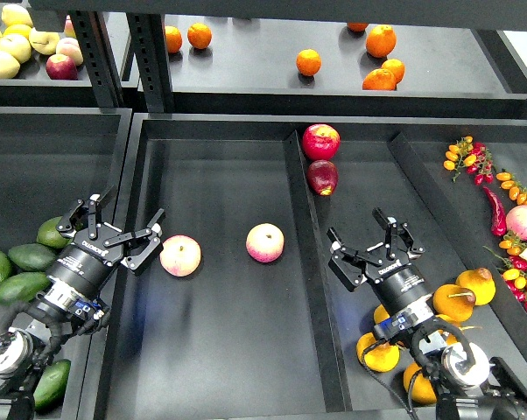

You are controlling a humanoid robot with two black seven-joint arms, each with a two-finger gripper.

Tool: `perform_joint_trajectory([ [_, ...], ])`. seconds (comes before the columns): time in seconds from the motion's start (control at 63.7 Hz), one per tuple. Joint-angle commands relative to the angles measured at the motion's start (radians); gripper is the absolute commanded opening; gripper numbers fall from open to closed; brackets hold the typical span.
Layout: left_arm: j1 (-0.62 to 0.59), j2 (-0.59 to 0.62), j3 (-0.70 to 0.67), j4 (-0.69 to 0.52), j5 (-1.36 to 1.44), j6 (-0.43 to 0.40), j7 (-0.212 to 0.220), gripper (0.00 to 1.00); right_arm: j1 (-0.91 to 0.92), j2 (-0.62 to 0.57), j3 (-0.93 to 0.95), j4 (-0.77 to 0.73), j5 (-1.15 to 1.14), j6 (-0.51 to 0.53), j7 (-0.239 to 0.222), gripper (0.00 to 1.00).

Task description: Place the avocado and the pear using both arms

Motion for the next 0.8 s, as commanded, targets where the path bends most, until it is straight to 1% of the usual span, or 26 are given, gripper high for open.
perform_joint_trajectory([
  [0.0, -0.001, 0.000, 0.004, -0.011, 0.007, 0.000, 0.000, 0.99, 0.006, 0.000, -0.009, 0.064, 0.005, -0.036, 0.013, 1.00],
  [0.047, -0.003, 0.000, 0.006, -0.018, 0.008, 0.000, 0.000, 0.99, 0.007, 0.000, -0.009, 0.092, 0.005, -0.094, 0.014, 1.00],
  [0.063, -0.004, 0.000, 0.009, -0.025, 0.008, 0.000, 0.000, 0.99, 0.012, 0.000, -0.007, 0.136, 0.005, -0.166, 0.014, 1.00],
  [0.094, -0.004, 0.000, 0.009, -0.028, 0.010, 0.000, 0.000, 0.99, 0.017, 0.000, -0.007, 0.159, 0.005, -0.191, 0.014, 1.00],
  [0.298, -0.004, 0.000, 0.010, -0.053, 0.037, 0.000, 0.000, 0.99, 0.046, 0.000, -0.004, 0.245, 0.000, -0.292, 0.014, 1.00],
  [0.377, -0.003, 0.000, 0.010, -0.076, 0.037, 0.000, -0.018, 0.99, 0.069, 0.000, 0.007, 0.250, -0.001, -0.335, 0.016, 1.00],
  [0.486, -0.003, 0.000, 0.019, -0.085, 0.037, 0.000, -0.024, 0.99, 0.086, 0.000, 0.008, 0.248, -0.001, -0.343, 0.016, 1.00],
  [0.69, 0.002, 0.000, 0.038, -0.093, 0.040, 0.000, -0.025, 0.99, 0.084, 0.000, -0.001, 0.250, 0.003, -0.329, 0.053, 1.00],
  [0.784, 0.003, 0.000, 0.039, -0.096, 0.045, 0.000, -0.025, 0.99, 0.083, 0.000, -0.002, 0.250, 0.003, -0.324, 0.054, 1.00],
])
